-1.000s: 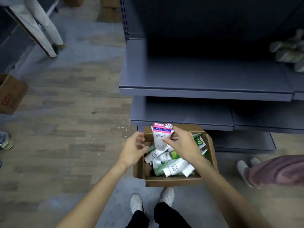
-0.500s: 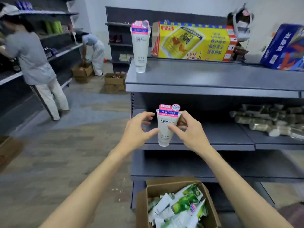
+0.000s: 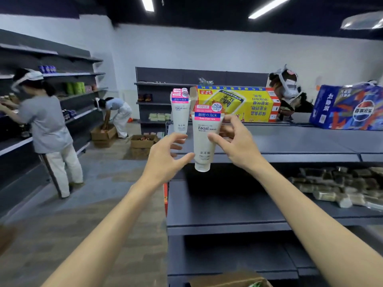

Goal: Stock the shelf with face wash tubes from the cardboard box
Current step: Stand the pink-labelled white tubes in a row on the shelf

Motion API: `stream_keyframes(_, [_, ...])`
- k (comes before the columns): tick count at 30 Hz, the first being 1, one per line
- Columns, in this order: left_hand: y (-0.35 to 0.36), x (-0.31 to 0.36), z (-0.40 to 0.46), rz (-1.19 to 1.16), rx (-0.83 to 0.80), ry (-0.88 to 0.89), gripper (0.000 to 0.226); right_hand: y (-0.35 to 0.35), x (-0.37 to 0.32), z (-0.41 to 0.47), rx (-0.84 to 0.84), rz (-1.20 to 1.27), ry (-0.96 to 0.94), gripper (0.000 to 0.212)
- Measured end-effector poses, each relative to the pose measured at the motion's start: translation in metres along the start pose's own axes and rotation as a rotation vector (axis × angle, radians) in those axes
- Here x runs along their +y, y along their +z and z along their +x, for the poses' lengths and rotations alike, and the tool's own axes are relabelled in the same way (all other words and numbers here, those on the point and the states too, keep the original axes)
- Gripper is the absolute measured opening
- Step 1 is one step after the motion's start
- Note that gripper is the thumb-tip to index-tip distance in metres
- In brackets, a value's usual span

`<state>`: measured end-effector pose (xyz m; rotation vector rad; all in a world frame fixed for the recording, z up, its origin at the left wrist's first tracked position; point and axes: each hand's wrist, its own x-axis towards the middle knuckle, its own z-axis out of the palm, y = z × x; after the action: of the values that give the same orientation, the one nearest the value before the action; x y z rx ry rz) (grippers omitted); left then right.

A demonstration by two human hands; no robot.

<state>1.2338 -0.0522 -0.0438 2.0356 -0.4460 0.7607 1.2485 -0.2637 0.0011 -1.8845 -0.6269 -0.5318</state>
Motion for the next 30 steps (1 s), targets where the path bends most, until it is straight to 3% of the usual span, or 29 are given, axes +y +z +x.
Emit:
stream_keyframes(10, [-0.015,-0.016,0.048,0.110,0.116,-0.094,0.035,0.027,0.027,0.079,-0.025,0.054,-0.022,0.031])
stream_keyframes(24, [-0.004,-0.054,0.090,0.145,0.118,-0.153,0.033,0.063,0.058,0.118,-0.065,0.076,0.038,0.028])
stream_keyframes(30, [-0.012,-0.067,0.105,0.177,0.070,-0.131,0.040,0.067,0.060,0.109,-0.041,0.051,0.111,0.042])
